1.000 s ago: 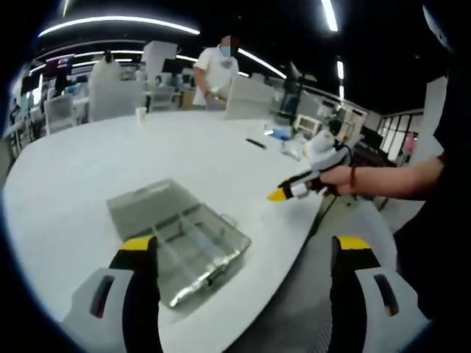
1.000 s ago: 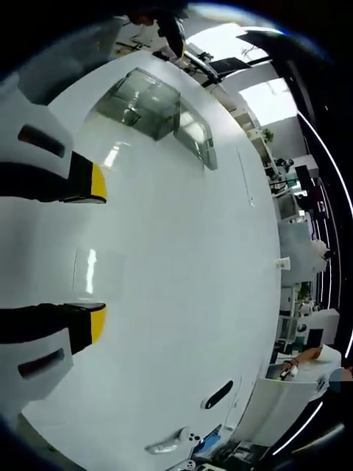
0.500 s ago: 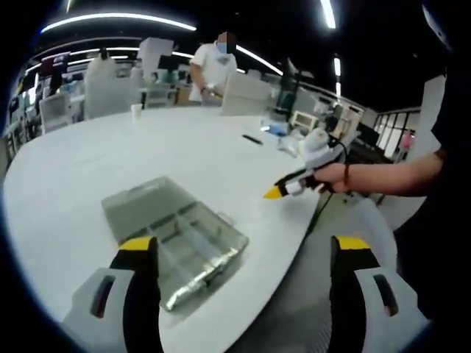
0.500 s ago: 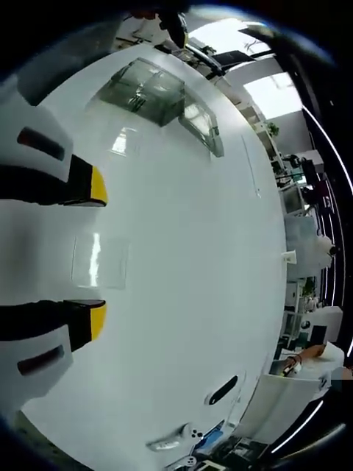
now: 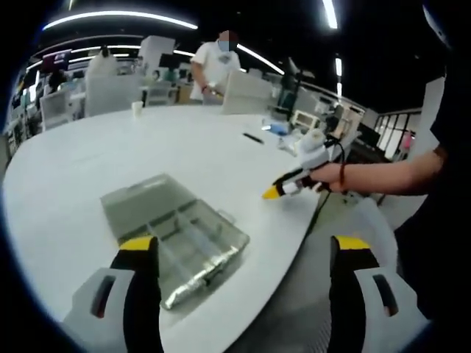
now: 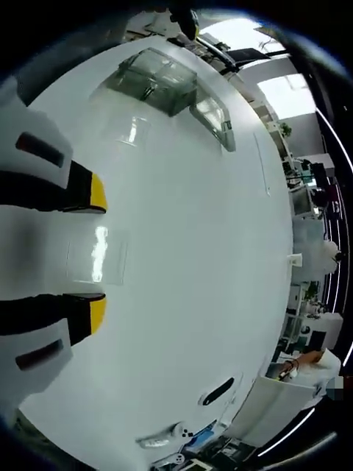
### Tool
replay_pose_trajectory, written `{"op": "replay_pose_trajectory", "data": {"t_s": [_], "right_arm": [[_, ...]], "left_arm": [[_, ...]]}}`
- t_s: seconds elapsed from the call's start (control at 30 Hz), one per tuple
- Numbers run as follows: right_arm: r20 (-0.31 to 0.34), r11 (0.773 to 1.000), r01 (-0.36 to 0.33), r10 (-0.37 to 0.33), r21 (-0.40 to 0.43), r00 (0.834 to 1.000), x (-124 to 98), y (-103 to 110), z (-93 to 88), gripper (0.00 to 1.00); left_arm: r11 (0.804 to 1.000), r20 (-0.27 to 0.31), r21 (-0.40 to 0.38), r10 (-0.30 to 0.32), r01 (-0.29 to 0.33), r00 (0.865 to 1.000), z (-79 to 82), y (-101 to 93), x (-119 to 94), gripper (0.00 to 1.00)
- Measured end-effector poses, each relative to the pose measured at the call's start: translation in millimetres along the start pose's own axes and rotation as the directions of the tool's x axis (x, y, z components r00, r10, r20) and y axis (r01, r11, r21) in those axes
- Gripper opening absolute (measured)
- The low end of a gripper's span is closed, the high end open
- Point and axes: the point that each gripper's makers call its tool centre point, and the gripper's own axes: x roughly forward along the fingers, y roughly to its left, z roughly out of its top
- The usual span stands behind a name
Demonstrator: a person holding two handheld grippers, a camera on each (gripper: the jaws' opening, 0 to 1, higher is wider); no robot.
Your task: Insert the divider into the dual guide fixture by aligning both edges with the guide slots and pushing it downward to the bottom, including one-sided entry, uneven engagement, binding, and posture correction.
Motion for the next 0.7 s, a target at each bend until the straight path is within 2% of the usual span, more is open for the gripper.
{"op": "replay_pose_trajectory", "data": {"t_s": [0.13, 0.23, 0.47, 0.7], "right_arm": [[0.007, 1.000, -0.001, 0.001, -0.002, 1.000, -1.5, 3.2, 0.4, 0.36], [-0.006, 1.000, 0.000, 0.000, -0.004, 1.000, -4.5, 7.9, -0.3, 0.29], [-0.013, 1.000, 0.004, -0.004, 0.002, 1.000, 1.5, 1.9, -0.5, 0.29], [-0.001, 1.000, -0.006, 0.006, 0.003, 1.000, 1.1, 5.0, 0.2, 0.27]], "left_arm": [[1.000, 0.003, -0.003, -0.004, 0.004, 1.000, 0.5, -0.9, 1.5, 0.95], [1.000, 0.003, 0.000, -0.005, 0.005, 1.000, 0.5, -2.0, 1.9, 0.95], [1.000, 0.005, -0.004, 0.001, -0.001, 1.000, -0.5, -2.7, 0.6, 0.95], [1.000, 0.021, -0.013, 0.015, -0.015, 1.000, 1.4, -0.7, -2.8, 0.94]]}}
